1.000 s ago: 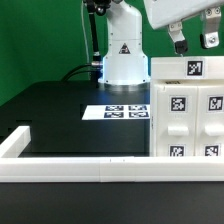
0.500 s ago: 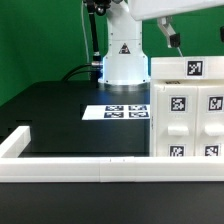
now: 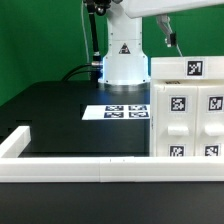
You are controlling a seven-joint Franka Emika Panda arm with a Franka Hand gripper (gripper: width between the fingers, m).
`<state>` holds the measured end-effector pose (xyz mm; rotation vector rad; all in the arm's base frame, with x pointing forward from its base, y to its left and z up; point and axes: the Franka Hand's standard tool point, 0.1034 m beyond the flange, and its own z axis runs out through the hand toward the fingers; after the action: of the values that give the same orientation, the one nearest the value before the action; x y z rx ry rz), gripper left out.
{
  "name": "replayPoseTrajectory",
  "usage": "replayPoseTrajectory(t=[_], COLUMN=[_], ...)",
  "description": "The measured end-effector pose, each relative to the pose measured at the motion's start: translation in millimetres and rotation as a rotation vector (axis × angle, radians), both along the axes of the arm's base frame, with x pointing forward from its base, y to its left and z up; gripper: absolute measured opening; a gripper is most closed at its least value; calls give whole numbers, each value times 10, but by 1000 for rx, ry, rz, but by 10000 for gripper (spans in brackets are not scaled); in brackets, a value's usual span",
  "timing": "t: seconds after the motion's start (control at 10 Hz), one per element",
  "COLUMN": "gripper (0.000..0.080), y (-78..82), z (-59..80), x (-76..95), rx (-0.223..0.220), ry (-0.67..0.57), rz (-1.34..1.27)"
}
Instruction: Assemble cabinet
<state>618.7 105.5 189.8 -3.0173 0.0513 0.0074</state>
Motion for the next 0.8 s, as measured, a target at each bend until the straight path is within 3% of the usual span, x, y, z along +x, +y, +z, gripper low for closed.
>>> replayPoseTrajectory(t=[0.3, 0.6, 0.8], gripper=[649, 649, 649], y=[35, 1, -23], z=[-17, -19, -51], x=[65, 73, 76], rx=[-57, -57, -93], ry=[-30, -52, -60], rz=[532, 702, 968])
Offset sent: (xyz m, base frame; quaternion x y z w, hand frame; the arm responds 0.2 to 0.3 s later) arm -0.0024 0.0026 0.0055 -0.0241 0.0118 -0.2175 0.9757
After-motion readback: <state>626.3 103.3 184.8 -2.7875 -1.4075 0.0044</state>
